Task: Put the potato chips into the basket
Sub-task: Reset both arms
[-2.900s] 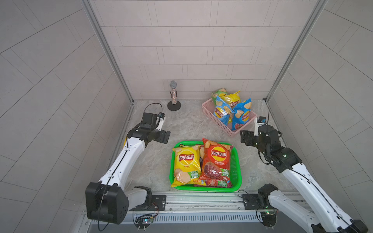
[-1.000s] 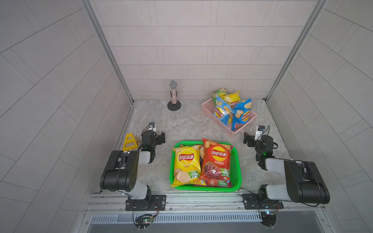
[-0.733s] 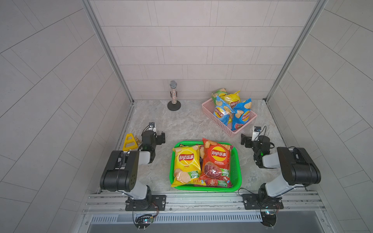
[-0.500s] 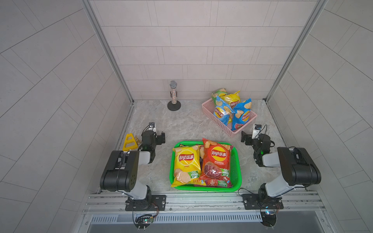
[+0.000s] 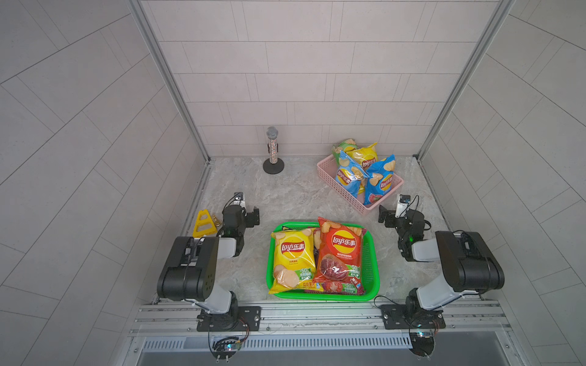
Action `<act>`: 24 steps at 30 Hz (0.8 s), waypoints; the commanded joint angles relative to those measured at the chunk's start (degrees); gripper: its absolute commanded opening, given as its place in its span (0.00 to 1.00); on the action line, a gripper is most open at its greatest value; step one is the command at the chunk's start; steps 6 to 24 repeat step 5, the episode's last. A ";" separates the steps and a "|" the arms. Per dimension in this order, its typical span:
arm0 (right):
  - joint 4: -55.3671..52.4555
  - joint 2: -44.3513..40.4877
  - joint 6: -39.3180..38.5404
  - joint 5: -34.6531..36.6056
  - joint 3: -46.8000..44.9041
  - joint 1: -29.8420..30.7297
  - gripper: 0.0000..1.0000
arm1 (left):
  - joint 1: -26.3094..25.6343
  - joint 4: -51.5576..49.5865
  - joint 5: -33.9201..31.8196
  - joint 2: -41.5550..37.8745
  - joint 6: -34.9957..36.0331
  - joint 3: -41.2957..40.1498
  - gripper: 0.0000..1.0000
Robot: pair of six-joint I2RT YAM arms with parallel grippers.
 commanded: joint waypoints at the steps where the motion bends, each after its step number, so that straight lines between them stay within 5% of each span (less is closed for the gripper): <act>1: 0.23 -0.20 -0.63 0.67 0.66 0.24 1.00 | 0.31 0.28 -0.50 0.02 -0.47 1.31 1.00; 24: 0.23 -0.20 -0.69 0.67 0.67 0.27 1.00 | 0.35 0.82 -0.43 -0.45 -0.47 0.82 1.00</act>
